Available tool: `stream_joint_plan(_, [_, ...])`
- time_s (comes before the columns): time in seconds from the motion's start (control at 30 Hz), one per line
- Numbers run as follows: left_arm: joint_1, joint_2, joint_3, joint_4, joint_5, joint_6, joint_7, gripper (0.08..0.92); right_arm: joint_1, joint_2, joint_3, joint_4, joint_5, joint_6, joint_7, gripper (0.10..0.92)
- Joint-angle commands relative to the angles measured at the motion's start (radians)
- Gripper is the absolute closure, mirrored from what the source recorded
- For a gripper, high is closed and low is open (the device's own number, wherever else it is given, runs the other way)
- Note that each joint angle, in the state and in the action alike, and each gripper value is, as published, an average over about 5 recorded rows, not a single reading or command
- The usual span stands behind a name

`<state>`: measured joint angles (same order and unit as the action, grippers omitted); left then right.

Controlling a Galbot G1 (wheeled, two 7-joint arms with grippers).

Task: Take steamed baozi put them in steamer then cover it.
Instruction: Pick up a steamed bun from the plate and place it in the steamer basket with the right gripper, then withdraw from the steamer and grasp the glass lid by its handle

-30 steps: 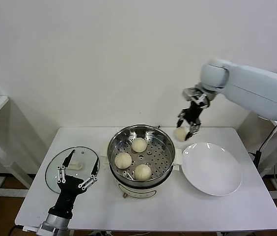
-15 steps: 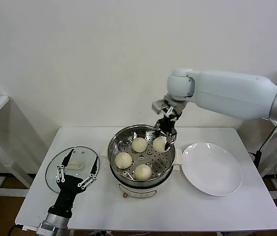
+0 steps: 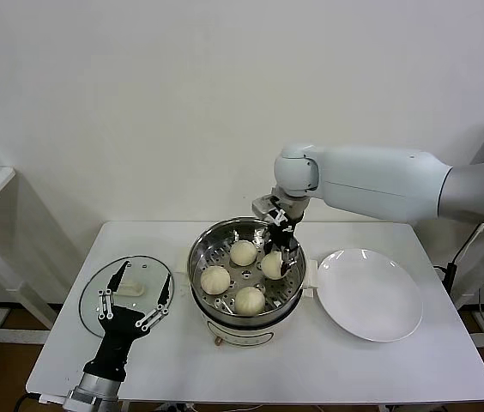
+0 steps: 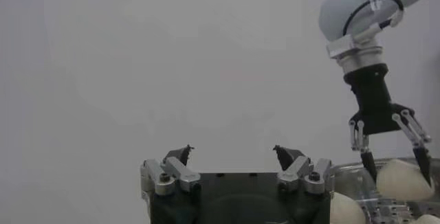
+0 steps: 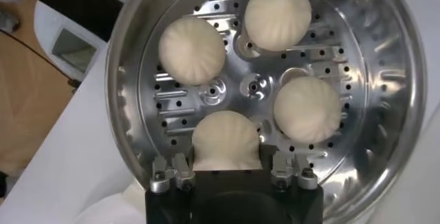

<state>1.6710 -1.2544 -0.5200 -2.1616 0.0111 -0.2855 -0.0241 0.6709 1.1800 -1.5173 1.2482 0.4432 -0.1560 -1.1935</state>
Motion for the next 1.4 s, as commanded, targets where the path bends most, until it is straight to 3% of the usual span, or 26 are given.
stream_joint_plan(0.03, [0.004, -0.002, -0.005, -0.003, 0.000, -0.002, -0.002, 0.177, -0.025, 0.016, -0.006, -0.019, -0.028, -0.004, 0.014, 0.369])
stream_joint_plan(0.37, [0.000, -0.006, -0.014, -0.005, 0.000, -0.004, -0.005, 0.177, -0.034, 0.021, -0.002, -0.020, -0.029, 0.000, 0.016, 0.341])
stream_joint_plan(0.57, [-0.004, -0.005, -0.016, 0.008, 0.005, -0.005, -0.009, 0.177, -0.029, -0.001, 0.011, 0.012, -0.023, 0.003, 0.013, 0.236])
stream_joint_plan(0.9, [-0.023, -0.005, -0.019, 0.025, 0.073, -0.014, -0.025, 0.177, -0.038, -0.173, 0.223, 0.141, 0.055, 0.040, 0.097, 0.203])
stream_joint_plan(1.03, [-0.041, -0.004, -0.022, 0.047, 0.136, -0.019, -0.042, 0.177, -0.065, -0.303, 0.309, 0.208, 0.172, 0.123, 0.371, 0.203])
stream_joint_plan(1.27, [-0.078, 0.002, -0.026, 0.072, 0.257, -0.007, -0.093, 0.177, -0.364, -0.471, 0.546, 0.280, 0.181, 0.312, 1.211, 0.203])
stream_joint_plan(1.4, [-0.099, 0.006, -0.016, 0.079, 0.344, 0.030, -0.152, 0.177, -0.667, -0.493, 0.844, 0.265, 0.119, 0.379, 1.442, 0.203])
